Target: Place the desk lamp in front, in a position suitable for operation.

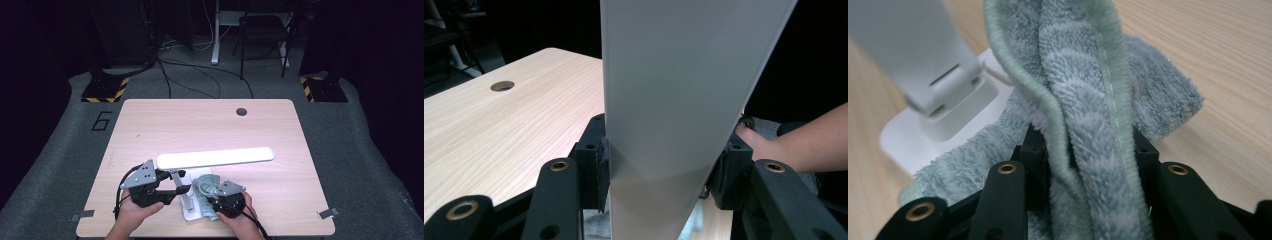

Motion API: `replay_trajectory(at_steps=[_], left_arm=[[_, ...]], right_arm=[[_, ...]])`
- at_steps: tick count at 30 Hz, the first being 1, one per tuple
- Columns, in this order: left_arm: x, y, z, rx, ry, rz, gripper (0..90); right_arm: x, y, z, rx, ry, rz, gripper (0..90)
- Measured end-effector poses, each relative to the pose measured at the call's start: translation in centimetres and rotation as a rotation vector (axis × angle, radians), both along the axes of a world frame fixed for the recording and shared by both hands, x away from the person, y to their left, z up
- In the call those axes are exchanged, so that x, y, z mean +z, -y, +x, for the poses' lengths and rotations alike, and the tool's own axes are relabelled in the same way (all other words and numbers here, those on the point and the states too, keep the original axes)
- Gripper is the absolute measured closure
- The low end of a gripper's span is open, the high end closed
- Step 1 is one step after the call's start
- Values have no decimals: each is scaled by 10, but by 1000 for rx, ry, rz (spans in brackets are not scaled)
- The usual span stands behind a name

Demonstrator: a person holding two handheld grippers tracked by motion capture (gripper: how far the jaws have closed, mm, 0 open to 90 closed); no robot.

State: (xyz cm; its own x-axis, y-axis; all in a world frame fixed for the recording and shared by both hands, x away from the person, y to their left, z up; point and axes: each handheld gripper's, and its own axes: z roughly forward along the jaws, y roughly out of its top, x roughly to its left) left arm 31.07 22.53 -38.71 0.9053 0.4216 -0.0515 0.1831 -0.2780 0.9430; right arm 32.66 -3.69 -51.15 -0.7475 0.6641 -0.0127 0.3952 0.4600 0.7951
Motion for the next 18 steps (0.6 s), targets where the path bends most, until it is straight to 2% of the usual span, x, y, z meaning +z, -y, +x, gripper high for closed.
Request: replay_trajectory(at_steps=[5, 7, 9, 11, 13, 18], left_arm=[[0, -1, 1, -11, -5, -5, 520], [0, -1, 1, -11, -4, -5, 520], [0, -1, 1, -12, -4, -5, 520], [-1, -1, 1, -14, -5, -6, 520], [-1, -1, 1, -15, -4, -5, 520], [0, -1, 1, -17, -5, -4, 520]], right_arm=[[2, -10, 22, -28, 9, -32, 629], [2, -13, 25, -35, 5, -36, 629], [2, -16, 34, -34, 18, -47, 630], [3, -20, 49, -56, 0, -37, 630], [3, -21, 55, -57, 5, -33, 629], [3, -29, 75, -117, -13, -26, 629]])
